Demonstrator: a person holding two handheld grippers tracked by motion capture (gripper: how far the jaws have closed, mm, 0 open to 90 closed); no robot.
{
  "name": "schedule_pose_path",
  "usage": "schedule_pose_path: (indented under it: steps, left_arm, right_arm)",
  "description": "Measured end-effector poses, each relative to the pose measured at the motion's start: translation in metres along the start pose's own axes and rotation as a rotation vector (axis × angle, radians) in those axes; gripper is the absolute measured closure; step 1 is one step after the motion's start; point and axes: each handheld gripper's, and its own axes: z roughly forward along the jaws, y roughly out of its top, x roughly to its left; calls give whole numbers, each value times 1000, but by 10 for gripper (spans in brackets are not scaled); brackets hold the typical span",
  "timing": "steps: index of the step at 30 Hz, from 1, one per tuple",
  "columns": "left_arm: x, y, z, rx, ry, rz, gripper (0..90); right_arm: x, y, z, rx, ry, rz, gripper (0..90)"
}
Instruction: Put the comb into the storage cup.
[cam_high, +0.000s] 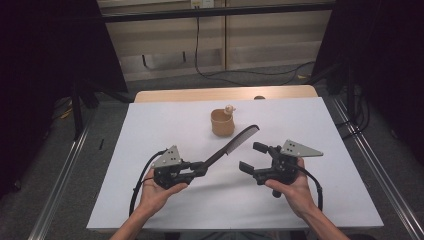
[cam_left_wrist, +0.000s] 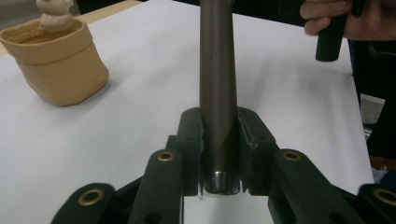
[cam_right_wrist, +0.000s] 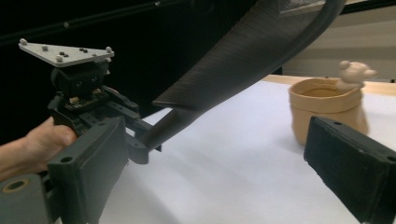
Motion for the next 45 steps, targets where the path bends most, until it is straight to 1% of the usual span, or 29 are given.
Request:
schedule_pose_path:
  steps: [1,3,4,6,7,8,9,12,13,15,17,19,21,23,25,27,29,32,34,35,38,42,45]
  left_arm:
    - [-1,1,0,-2,0,1,729]
    - [-3,5,1,-15,-2,9,729]
    - [-3,7,2,-16,-6,6,729]
    - [-4,11,3,-19,0,20,729]
    - [-4,13,4,-22,-9,17,729]
    - [-5,14,5,-25,-5,19,729]
    - [-4,15,5,-28,-7,20,729]
    - [-3,18,6,-30,-12,16,729]
    - [-3,19,7,-27,-7,23,729]
    - [-2,19,8,-32,-8,17,729]
    - [-2,21,8,-32,-7,22,729]
    - [-4,21,9,-40,-10,19,729]
    - [-5,22,8,-37,-10,26,729]
    - [-6,22,7,-41,-13,28,729]
    - [-7,22,7,-41,-11,31,729]
    - [-7,22,6,-43,-17,26,729]
    - [-7,23,6,-36,-21,35,729]
    - [-8,22,8,-30,-22,39,729]
    - [-7,22,10,-29,-32,34,729]
    - [-7,22,10,-31,-32,35,729]
    - [-7,21,11,-32,-37,32,729]
    - [-7,21,10,-29,-36,40,728]
    - [-8,21,11,-32,-35,37,728]
  right_arm:
    - [1,-1,1,-3,9,9,58]
    - [4,-2,3,-25,17,33,64]
    - [6,-2,4,-32,25,44,72]
    - [8,-2,6,-47,39,82,72]
    - [9,-2,7,-51,51,108,77]
    - [9,-1,7,-61,53,125,81]
    - [8,-1,8,-74,50,132,87]
    - [6,1,10,-89,62,158,133]
    - [5,1,11,-89,61,168,133]
    - [4,0,14,-81,61,169,142]
    - [4,-2,17,-81,62,187,150]
    - [4,-4,21,-87,70,204,181]
    - [4,-5,24,-91,81,223,206]
    - [5,-6,26,-86,92,226,259]
    - [7,-6,28,-90,103,237,267]
    - [8,-5,30,-99,114,248,329]
    - [8,-5,31,-97,117,253,353]
    - [8,-5,33,-105,127,261,443]
    - [8,-6,33,-106,131,259,473]
    - [7,-6,34,-108,135,262,510]
    - [7,-6,35,-109,135,252,554]
    - [5,-7,36,-103,131,236,626]
    - [4,-8,36,-111,134,250,651]
